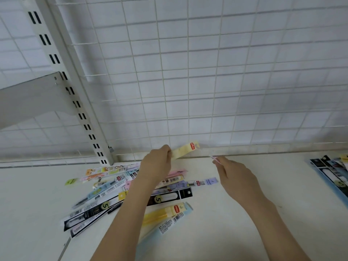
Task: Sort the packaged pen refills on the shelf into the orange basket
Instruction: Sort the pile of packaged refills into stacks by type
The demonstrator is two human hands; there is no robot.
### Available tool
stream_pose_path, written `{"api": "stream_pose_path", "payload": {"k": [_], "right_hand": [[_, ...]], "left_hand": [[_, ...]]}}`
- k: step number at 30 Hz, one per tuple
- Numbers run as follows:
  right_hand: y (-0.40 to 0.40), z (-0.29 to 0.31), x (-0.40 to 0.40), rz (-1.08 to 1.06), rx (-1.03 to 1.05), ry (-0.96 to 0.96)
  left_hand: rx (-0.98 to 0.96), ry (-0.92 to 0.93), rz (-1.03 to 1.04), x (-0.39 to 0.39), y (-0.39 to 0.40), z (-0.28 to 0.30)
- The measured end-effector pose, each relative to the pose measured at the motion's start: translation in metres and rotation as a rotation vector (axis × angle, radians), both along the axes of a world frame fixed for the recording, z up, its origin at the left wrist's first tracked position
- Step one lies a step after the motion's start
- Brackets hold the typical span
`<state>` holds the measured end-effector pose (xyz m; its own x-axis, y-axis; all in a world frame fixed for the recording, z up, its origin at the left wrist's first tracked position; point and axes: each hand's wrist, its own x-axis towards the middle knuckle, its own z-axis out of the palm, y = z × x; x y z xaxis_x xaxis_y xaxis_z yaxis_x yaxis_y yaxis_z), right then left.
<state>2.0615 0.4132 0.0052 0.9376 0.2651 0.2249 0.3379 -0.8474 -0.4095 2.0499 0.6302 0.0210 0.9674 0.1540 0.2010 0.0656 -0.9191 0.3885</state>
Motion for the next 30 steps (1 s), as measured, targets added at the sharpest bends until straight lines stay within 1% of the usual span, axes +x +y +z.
{"api": "stream_pose_path", "payload": {"k": [4,7,11,14,16,23,25,30], "right_hand": [[0.012,0.003,-0.005,0.039,-0.019,0.030],[0.025,0.003,-0.008,0.093,-0.077,0.063],[0.045,-0.001,-0.013,0.162,-0.171,0.117],[0.058,-0.006,-0.019,0.199,-0.231,0.145],[0.062,-0.009,-0.022,0.202,-0.255,0.149],[0.053,-0.006,-0.025,0.192,-0.286,0.071],[0.047,-0.003,-0.027,0.171,-0.242,0.064],[0.030,0.003,-0.030,0.061,-0.041,0.055]], "left_hand": [[-0.101,-0.089,0.124,-0.036,0.016,0.009],[-0.203,-0.101,0.256,-0.064,0.030,0.012],[-0.221,-0.095,0.419,-0.097,0.046,0.002],[-0.265,-0.114,0.487,-0.112,0.055,-0.008],[-0.277,-0.109,0.509,-0.117,0.057,-0.013],[-0.300,-0.102,0.512,-0.121,0.055,-0.018],[-0.308,-0.112,0.499,-0.120,0.053,-0.017],[-0.327,-0.093,0.482,-0.115,0.046,-0.014]]}}
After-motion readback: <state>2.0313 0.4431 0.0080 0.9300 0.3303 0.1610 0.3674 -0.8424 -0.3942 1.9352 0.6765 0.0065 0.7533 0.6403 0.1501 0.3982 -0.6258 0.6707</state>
